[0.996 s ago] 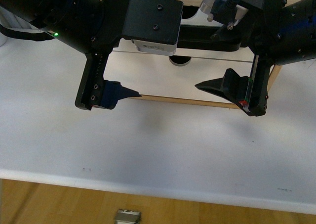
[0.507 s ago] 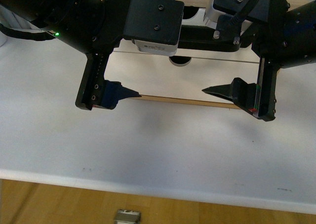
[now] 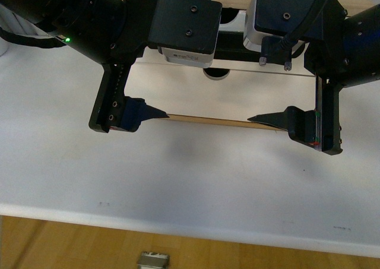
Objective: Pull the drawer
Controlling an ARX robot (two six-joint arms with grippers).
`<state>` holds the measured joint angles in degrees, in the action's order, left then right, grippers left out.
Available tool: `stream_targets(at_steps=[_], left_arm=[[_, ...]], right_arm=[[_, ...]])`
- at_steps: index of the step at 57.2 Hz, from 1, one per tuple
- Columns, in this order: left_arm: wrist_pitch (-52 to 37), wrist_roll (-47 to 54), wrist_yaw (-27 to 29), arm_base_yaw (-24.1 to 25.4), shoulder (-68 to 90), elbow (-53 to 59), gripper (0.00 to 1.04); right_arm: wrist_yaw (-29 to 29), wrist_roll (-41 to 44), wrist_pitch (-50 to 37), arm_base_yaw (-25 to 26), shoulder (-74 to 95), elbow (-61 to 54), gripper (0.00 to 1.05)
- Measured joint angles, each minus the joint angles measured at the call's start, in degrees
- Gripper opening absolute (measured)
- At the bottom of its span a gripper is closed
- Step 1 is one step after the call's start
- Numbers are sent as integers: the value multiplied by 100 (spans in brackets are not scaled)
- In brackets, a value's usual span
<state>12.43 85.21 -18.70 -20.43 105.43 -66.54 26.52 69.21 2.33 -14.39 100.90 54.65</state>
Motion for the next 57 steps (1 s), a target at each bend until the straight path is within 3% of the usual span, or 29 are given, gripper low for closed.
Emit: stream_targets(at_steps=[57], left_arm=[[271, -48, 20, -286, -859, 979, 99]], right_arm=[[227, 225, 741, -160, -802, -640, 96]])
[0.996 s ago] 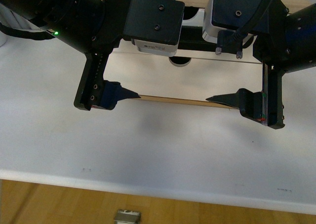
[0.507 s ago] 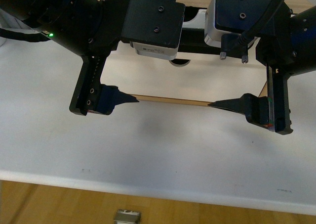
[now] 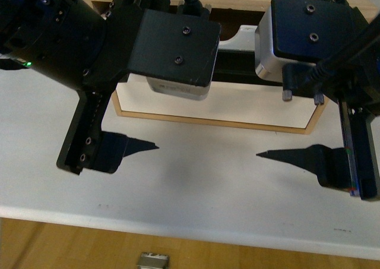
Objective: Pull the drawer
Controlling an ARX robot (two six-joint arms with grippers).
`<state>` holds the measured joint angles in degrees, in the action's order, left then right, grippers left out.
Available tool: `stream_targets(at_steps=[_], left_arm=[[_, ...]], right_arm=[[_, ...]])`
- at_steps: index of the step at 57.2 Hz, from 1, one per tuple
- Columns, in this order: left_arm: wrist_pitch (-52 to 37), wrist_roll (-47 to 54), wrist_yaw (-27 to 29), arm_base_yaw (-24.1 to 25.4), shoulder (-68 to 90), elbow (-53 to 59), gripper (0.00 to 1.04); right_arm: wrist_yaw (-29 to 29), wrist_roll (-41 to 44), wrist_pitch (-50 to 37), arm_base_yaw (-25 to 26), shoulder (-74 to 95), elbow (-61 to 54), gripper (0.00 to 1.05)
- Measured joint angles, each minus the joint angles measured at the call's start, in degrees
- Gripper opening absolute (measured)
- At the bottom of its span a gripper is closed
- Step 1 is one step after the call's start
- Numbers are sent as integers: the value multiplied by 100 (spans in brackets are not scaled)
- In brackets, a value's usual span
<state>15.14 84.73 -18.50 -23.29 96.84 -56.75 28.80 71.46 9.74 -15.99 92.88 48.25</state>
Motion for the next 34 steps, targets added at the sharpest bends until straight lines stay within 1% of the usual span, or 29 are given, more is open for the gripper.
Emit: stream_targets(at_steps=[25, 34], left_arm=[[61, -79, 72, -203, -695, 719, 99], [-339, -149, 76, -199, -787, 868, 99]], right_arm=[[42, 35, 188, -129, -678, -625, 96], [138, -164, 133, -98, -796, -675, 96]])
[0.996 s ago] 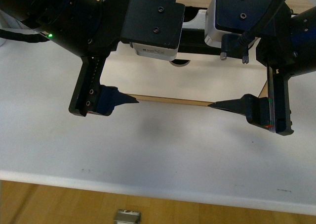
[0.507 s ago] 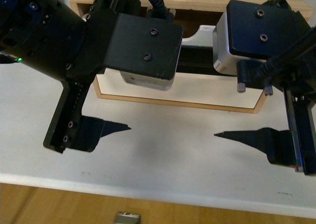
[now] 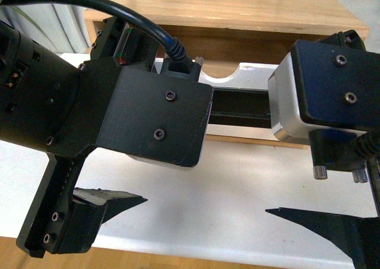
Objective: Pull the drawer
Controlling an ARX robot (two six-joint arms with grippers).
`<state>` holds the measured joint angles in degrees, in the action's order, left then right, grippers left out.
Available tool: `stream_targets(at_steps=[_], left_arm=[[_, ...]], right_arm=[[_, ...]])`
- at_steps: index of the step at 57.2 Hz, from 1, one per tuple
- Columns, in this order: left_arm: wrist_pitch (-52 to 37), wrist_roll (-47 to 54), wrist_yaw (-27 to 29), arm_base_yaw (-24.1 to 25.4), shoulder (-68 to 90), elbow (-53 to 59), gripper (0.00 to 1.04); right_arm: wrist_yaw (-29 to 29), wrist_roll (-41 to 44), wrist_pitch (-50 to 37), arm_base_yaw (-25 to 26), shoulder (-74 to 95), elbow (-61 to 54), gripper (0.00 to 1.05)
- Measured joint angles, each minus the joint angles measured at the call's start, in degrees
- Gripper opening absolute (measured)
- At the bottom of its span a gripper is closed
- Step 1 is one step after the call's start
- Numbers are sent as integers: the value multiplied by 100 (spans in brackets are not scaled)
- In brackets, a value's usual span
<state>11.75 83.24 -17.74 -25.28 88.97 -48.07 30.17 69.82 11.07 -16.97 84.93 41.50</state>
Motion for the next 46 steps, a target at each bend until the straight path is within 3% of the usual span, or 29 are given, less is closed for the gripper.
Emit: stream_targets(at_steps=[21, 34, 46], left_arm=[[-369, -732, -450, 431, -802, 48, 99], [-1456, -1742, -570, 1045, -1829, 686, 99], [-2789, -2837, -542, 1729, -2503, 1606, 99]], right_arm=[[339, -680, 551, 595, -822, -9, 96], [544, -1375, -155, 1215, -2004, -433, 96], [817, -2546, -1099, 1961, -3067, -920, 96]])
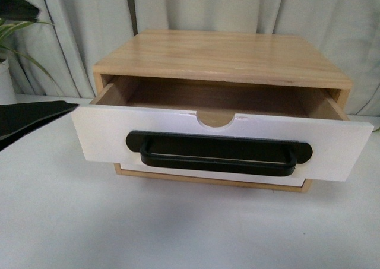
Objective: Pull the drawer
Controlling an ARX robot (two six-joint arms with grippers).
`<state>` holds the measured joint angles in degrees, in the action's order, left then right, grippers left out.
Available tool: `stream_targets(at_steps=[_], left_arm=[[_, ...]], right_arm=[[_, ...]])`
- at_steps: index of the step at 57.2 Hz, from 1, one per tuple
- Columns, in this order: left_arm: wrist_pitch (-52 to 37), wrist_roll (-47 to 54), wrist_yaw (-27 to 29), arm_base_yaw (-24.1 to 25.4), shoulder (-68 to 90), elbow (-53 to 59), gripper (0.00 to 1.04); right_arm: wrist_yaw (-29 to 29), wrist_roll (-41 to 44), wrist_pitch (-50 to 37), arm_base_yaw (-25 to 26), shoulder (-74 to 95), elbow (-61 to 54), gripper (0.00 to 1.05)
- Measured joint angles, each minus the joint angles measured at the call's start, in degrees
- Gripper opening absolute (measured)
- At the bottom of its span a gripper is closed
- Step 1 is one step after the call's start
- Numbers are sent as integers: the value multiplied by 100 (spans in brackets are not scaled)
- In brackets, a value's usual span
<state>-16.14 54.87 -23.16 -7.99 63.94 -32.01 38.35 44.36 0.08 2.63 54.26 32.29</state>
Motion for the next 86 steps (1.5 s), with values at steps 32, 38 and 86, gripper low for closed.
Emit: stream_targets(at_steps=[32, 38, 86], left_arm=[[-216, -4350, 2876, 1373, -4030, 2487, 99], [-223, -4428, 2822, 1377, -4035, 2505, 99], [802, -5484, 2315, 800, -5565, 3147, 4]], right_arm=[[1226, -2116, 498, 2573, -3814, -1867, 96], [1215, -2186, 492, 2579, -3816, -1878, 96], [-3810, -4360, 39, -240, -5180, -2957, 1]])
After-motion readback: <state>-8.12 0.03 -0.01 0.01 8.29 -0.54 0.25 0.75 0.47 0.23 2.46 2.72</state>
